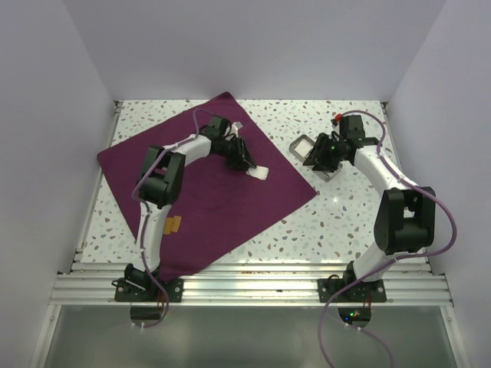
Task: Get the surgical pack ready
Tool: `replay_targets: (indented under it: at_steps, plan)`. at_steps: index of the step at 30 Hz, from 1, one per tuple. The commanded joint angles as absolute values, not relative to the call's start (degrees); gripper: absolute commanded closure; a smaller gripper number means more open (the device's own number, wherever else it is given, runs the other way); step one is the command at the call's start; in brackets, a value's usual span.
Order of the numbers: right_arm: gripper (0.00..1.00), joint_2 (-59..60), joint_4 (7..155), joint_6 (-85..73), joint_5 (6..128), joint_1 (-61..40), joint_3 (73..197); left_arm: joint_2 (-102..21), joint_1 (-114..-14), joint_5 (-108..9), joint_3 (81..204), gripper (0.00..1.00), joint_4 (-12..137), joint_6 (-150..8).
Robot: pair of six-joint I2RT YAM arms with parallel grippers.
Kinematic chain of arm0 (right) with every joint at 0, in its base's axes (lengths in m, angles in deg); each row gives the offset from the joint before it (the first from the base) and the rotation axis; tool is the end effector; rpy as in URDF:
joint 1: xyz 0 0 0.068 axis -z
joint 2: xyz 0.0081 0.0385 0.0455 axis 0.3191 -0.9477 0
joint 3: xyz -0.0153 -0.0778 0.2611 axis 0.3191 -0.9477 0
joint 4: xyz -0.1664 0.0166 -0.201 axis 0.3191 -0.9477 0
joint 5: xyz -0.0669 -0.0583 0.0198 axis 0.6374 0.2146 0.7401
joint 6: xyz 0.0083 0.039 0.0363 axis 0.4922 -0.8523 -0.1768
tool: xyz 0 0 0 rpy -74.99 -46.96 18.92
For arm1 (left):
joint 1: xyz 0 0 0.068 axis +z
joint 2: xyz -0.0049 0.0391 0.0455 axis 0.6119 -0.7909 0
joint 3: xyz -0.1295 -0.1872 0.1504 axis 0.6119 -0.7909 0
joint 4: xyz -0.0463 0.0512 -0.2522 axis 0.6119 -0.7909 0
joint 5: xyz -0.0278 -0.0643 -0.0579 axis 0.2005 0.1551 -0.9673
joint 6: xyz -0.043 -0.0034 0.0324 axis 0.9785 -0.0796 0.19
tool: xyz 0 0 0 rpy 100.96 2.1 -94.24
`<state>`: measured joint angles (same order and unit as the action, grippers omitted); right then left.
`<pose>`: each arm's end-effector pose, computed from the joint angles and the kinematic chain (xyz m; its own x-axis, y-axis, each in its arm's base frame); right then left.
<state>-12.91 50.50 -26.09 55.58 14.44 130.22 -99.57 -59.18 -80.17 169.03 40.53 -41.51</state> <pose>0.3493 0.0371 0.2460 -0.8409 0.3671 -0.3976 0.1359 0.8545 0.5014 0.4541 -0.2023 0.1252 -0.9824 -0.1614 -0.0944 -0.0332 0.6476 -0.7612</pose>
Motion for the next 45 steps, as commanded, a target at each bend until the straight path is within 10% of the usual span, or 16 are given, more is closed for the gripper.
replay_targets:
  at_steps: [1, 9, 45]
  plan:
    - [0.55, -11.8, 50.7, -25.7, 54.0, 14.5, 130.8, -98.3, -58.4, -78.5, 171.4, 0.63, 39.0, -43.5]
    - [0.55, -11.5, 51.0, -25.6, 53.5, 14.5, 130.3, -93.4, -58.2, -75.4, 170.6, 0.46, 35.8, -47.1]
    - [0.57, -11.6, 51.8, -24.9, 52.6, 14.5, 128.6, -95.9, -58.4, -79.9, 164.7, 0.51, 40.8, -40.8]
